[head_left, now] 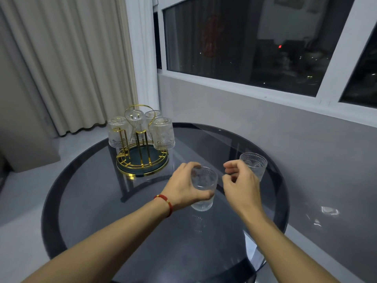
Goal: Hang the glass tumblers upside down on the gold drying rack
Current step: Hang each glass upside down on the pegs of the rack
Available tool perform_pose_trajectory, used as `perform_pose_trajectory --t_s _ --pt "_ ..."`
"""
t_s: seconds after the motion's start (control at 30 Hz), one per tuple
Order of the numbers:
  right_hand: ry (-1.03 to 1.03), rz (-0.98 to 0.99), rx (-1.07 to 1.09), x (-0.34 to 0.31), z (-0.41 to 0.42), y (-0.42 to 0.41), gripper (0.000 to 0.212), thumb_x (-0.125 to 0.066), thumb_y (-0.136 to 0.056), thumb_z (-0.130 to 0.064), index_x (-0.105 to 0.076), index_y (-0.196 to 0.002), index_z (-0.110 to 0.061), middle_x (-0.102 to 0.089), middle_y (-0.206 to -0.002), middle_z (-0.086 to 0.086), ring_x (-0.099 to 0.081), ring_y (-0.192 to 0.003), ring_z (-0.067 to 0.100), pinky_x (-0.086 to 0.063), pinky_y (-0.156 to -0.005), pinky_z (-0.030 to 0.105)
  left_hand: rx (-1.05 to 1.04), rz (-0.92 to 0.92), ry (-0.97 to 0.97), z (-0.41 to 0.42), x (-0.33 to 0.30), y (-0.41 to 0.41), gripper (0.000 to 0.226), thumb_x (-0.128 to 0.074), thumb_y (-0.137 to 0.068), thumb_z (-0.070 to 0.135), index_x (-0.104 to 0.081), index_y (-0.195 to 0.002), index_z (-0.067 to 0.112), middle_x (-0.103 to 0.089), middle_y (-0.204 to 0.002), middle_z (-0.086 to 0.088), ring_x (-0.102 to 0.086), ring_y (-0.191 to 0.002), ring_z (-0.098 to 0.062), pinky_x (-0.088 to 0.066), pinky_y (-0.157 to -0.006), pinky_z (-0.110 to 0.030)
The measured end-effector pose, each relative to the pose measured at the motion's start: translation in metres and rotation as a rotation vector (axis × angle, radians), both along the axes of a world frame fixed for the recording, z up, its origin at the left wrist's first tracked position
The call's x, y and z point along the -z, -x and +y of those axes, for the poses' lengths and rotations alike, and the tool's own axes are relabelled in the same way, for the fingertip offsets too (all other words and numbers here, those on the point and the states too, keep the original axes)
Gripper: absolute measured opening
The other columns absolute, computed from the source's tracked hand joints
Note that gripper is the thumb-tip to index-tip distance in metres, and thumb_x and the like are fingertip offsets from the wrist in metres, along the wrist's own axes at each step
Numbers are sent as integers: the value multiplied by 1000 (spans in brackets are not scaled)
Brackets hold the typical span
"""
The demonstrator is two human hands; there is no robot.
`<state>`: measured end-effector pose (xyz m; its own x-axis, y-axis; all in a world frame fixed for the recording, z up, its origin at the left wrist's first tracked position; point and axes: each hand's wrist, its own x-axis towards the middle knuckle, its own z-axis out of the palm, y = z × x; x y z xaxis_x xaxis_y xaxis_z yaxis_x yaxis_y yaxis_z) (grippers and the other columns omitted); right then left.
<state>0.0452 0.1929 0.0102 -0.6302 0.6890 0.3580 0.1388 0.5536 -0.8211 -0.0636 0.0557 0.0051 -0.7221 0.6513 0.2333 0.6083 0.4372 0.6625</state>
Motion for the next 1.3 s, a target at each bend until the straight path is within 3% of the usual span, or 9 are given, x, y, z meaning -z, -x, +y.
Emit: perform_pose_trajectory --t_s 0.13,0.2,0.3,0.43,0.57,0.73,0.97,1.13,1.3 --pt "280 -63 -120 12 -7 10 17 -65 -93 -8 -71 -102 -21 -73 -105 3 -69 -97 19 -59 -93 41 -97 -174 -176 -40 4 -6 77 -89 -55 60 -56 -119 33 -61 -112 16 -59 -99 5 -49 -76 -10" --pt "558 -80 -232 17 -15 18 12 -66 -98 -18 -75 -105 -20 -74 -114 12 -72 -100 23 -61 -94 47 -196 -429 -401 -52 4 -5 69 -95 -61 45 -59 -117 25 -64 -113 6 -63 -100 -2 -62 -79 -26" --pt "881 -131 -492 17 -30 30 28 -57 -105 -35 -74 -120 -18 -81 -118 14 -80 -102 27 -63 -85 41 -240 -739 -654 -61 0 0 61 -92 -72 25 -57 -120 13 -61 -122 -14 -69 -105 -21 -65 -77 -45" --pt "1109 -26 -627 14 -50 48 40 -54 -106 -33 -69 -134 -9 -78 -127 17 -75 -117 33 -61 -93 47 -176 -785 -707 -72 3 18 64 -91 -72 32 -58 -124 17 -62 -129 -13 -69 -112 -21 -62 -88 -48" --pt "930 39 -493 4 -62 65 41 -71 -96 -28 -66 -130 -5 -78 -125 16 -78 -110 29 -61 -91 45 -120 -284 -365 -97 17 47 72 -59 -82 67 -55 -139 24 -57 -137 3 -52 -128 -11 -46 -109 -43" --pt "425 -18 -309 -12 -81 76 58 -91 -77 -33 -63 -128 -29 -71 -130 0 -68 -121 21 -56 -105 49 -220 225 52 -118 52 78 74 -23 -93 72 -45 -148 27 -40 -155 -2 -27 -146 -17 -29 -119 -50" --pt "-70 96 -364 -79 -118 112 77 -87 -76 -45 -56 -146 -35 -62 -141 -16 -58 -130 8 -52 -109 39 -293 290 192 -112 73 92 75 -28 -95 68 -19 -159 30 -9 -171 -1 6 -156 -21 -7 -124 -56" --pt "-359 34 -395 -122 -152 175 83 -80 -85 -45 -47 -156 -21 -61 -148 4 -55 -135 20 -45 -112 38 -317 264 280 -109 80 97 81 -33 -93 65 -11 -161 25 -1 -171 -2 12 -155 -21 -5 -123 -57" --pt "-430 -114 -407 -120 -162 220 79 -78 -85 -42 -49 -154 -16 -60 -148 11 -49 -140 30 -40 -113 46 -315 275 259 -109 82 97 83 -35 -92 64 -12 -160 24 -4 -171 -4 9 -156 -22 -7 -124 -59"
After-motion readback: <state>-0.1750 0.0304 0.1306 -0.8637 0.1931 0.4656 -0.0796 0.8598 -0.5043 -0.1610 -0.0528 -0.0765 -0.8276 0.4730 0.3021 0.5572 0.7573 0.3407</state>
